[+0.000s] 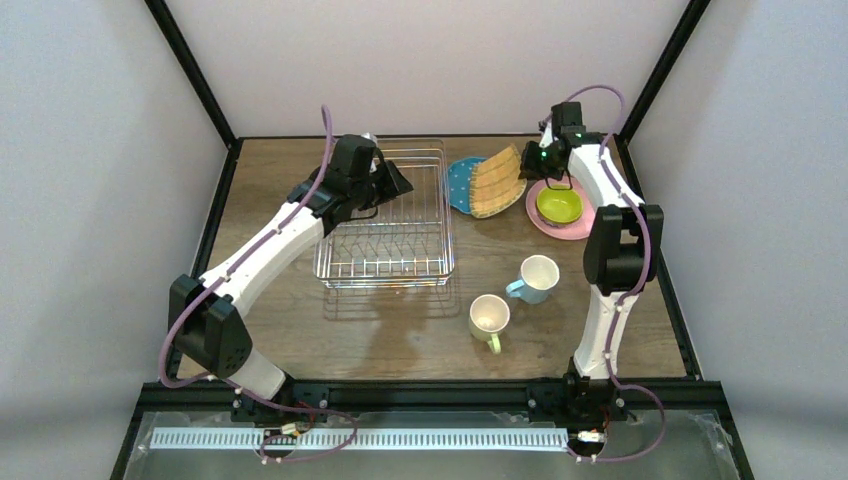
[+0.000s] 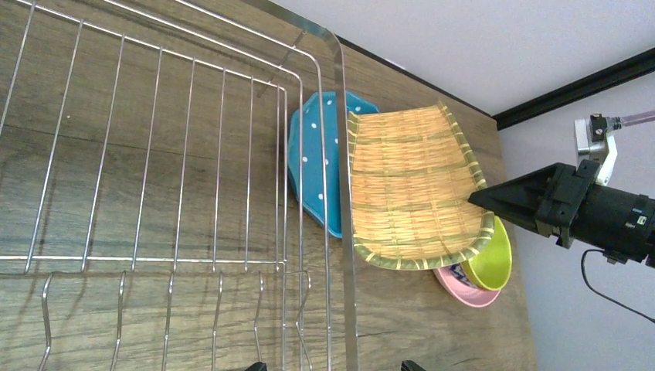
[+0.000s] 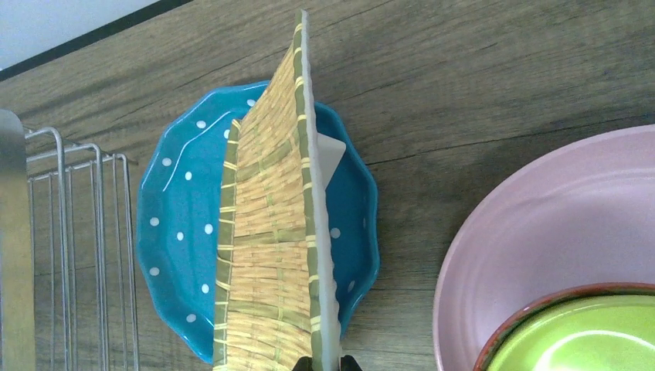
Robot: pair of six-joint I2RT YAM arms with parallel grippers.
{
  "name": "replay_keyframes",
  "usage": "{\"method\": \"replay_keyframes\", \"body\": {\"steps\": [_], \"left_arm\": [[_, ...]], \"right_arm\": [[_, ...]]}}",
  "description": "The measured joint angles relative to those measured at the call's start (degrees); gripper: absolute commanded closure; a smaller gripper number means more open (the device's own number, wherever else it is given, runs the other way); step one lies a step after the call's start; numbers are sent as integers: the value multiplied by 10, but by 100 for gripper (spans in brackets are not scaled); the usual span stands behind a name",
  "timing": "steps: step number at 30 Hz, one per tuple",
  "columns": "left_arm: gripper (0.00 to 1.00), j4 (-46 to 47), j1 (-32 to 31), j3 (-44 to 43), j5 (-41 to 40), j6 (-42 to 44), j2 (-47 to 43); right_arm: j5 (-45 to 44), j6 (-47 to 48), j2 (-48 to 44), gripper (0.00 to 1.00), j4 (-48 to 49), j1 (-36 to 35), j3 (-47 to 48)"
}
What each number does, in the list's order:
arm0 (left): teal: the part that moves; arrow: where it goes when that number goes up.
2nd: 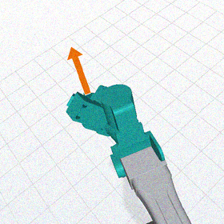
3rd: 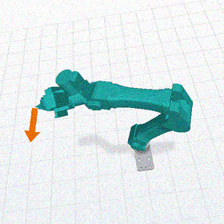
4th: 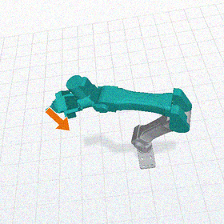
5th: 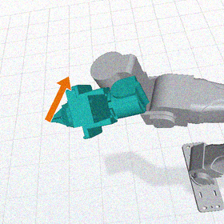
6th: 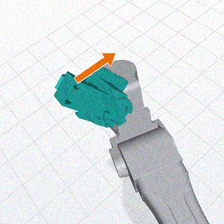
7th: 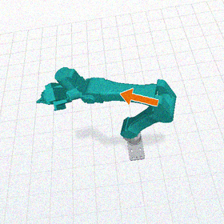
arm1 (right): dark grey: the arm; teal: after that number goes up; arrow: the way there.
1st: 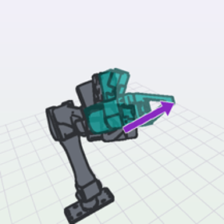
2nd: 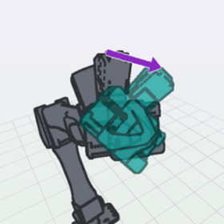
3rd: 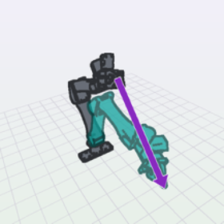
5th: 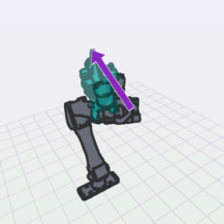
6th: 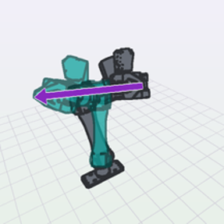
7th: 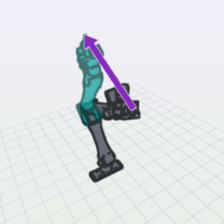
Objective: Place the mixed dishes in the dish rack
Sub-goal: Pass from the right arm to the left
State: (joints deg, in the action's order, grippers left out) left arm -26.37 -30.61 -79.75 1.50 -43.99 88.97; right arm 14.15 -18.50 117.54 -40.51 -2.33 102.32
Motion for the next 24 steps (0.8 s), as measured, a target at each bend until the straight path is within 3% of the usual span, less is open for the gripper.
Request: {"method": "replay_keyframes", "body": {"steps": [24], "left_arm": [[0,20,1,0,26,-9,15]], "right_arm": [[23,-14,-25,99,-12,0,35]]}}
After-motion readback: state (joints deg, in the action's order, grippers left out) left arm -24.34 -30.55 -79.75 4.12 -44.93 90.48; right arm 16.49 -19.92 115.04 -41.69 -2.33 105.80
